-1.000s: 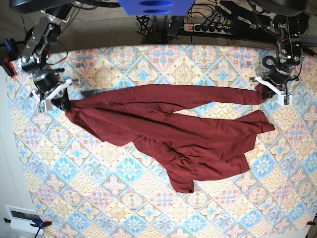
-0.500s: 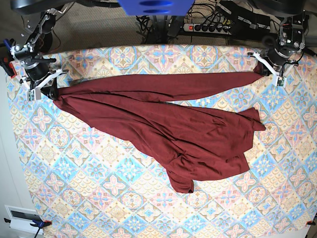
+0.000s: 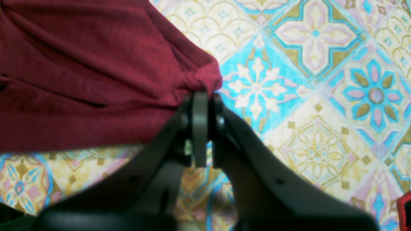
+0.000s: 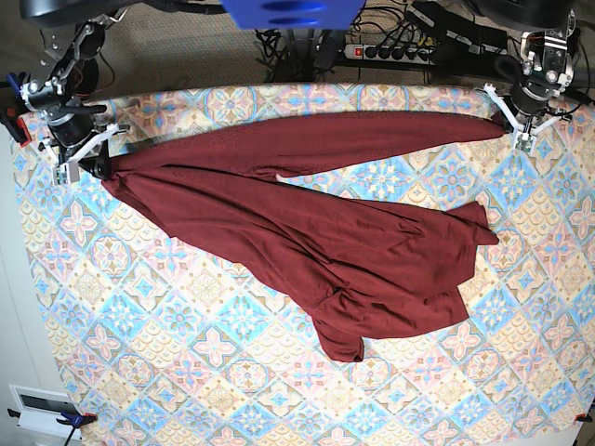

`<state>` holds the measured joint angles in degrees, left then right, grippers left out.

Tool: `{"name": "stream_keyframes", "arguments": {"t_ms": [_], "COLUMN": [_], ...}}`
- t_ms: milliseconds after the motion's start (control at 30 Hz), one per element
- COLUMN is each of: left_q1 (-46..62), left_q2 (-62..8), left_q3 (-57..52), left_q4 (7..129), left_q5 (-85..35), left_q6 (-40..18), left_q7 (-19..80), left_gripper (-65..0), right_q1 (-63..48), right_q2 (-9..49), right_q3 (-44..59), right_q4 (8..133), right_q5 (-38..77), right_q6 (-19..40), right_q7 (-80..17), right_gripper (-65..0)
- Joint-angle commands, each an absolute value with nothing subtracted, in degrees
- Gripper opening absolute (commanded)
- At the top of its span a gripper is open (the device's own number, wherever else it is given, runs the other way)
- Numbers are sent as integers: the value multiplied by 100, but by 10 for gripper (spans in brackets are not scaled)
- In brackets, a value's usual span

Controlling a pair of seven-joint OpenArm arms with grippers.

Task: Layout the t-shirt on the table in an organized manner, then fold the t-shirt properly
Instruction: 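Hold the shirt stretched between both grippers along the table edge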

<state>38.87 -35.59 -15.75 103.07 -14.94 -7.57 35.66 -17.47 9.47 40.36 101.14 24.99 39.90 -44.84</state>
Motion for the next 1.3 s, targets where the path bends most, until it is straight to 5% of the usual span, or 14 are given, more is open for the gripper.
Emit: {"name": "stream_keyframes", "arguments": {"t_ms": [0, 333, 633, 967, 1267], "left_q1": [3899, 4268, 4215, 3899, 3574], "left_q2": [-3679, -4040, -3609, -3521, -3530], "left_q3": [-1640, -1604, -2123, -2158, -708], "left_q4": [10378, 10387, 10396, 10501, 9903], "left_q5": [-1332, -1112, -699, -426, 1262], "left_q6": [-708, -708, -224, -198, -198], "left_q7": [3512, 3398, 2229, 2062, 1798], "left_gripper": [-650, -613, -613, -613, -613], "right_q1": [-1736, -1736, -1719, -1692, -1692], "right_q2": [1024, 1033, 1033, 1033, 1024], "right_q3": [4092, 4092, 4057, 4057, 4048], "right_q4": [10211, 10211, 10202, 10202, 10202], "right_q5": [2598, 2589, 2589, 2589, 2589], "right_q6": [4000, 3996, 3996, 3987, 3987], "right_q7": [-4356, -4356, -4356, -4356, -4356], "right_gripper": [-650, -650, -650, -650, -650]}}
